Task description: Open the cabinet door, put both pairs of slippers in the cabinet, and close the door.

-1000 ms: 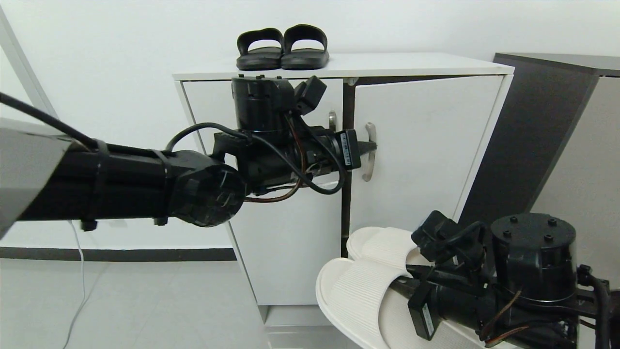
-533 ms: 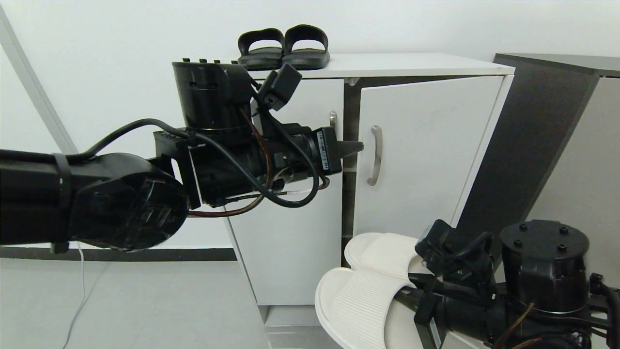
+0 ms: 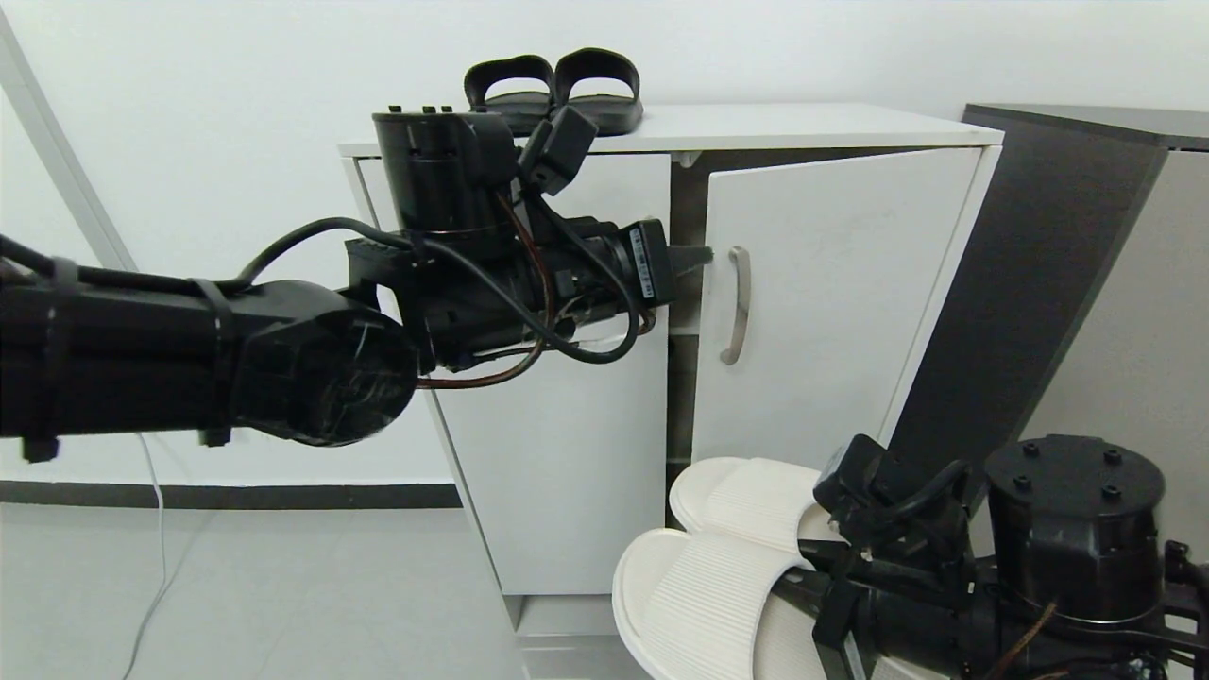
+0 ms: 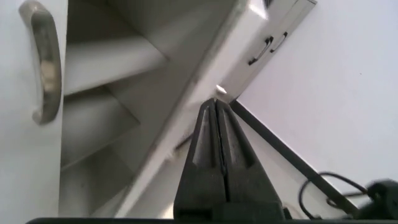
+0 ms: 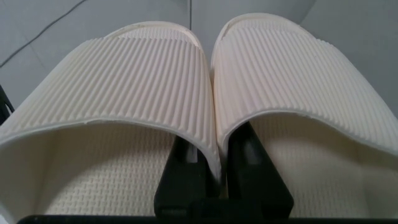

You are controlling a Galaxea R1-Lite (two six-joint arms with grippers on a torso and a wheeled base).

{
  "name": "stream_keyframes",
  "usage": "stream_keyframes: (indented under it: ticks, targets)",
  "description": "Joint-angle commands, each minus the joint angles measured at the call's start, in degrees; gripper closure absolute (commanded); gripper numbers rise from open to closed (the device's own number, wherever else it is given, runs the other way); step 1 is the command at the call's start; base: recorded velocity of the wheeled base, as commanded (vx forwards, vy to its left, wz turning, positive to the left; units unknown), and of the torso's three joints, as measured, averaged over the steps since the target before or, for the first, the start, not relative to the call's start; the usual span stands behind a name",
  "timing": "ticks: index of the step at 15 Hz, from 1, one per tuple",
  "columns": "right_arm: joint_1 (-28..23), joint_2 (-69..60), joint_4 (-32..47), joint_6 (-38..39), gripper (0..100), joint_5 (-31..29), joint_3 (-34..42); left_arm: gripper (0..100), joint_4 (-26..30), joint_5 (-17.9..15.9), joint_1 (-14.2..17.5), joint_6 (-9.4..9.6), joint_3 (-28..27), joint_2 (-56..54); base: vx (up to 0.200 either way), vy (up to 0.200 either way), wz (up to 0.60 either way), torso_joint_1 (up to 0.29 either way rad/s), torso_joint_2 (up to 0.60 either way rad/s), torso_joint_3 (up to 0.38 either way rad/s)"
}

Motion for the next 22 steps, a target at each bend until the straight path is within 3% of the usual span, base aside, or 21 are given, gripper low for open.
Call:
stream_keyframes:
  ticks: [1, 18, 19, 22]
  targets:
    - [0.10, -0.03, 0.00, -0.01, 100, 0.02, 0.11, 100, -0.29, 0.03, 1.05, -0.05, -2.18, 4.19, 0.000, 0.000, 0.00, 0.000, 0.00, 0.000]
    - [0.10, 0.41, 0.08, -0.80, 100, -0.15, 0.11, 100, -1.79, -0.14, 2.19, -0.31, -2.18, 4.55, 0.000, 0.000, 0.00, 0.000, 0.00, 0.000]
    - [0.10, 0.50, 0.08, -0.80, 100, -0.24, 0.11, 0, -1.79, -0.14, 2.19, -0.31, -2.36, 4.90, 0.000, 0.000, 0.00, 0.000, 0.00, 0.000]
    - [0.10, 0.50, 0.08, -0.80, 100, -0.24, 0.11, 0, -1.52, -0.14, 2.46, -0.58, -5.08, 6.57, 0.000, 0.000, 0.00, 0.000, 0.00, 0.000]
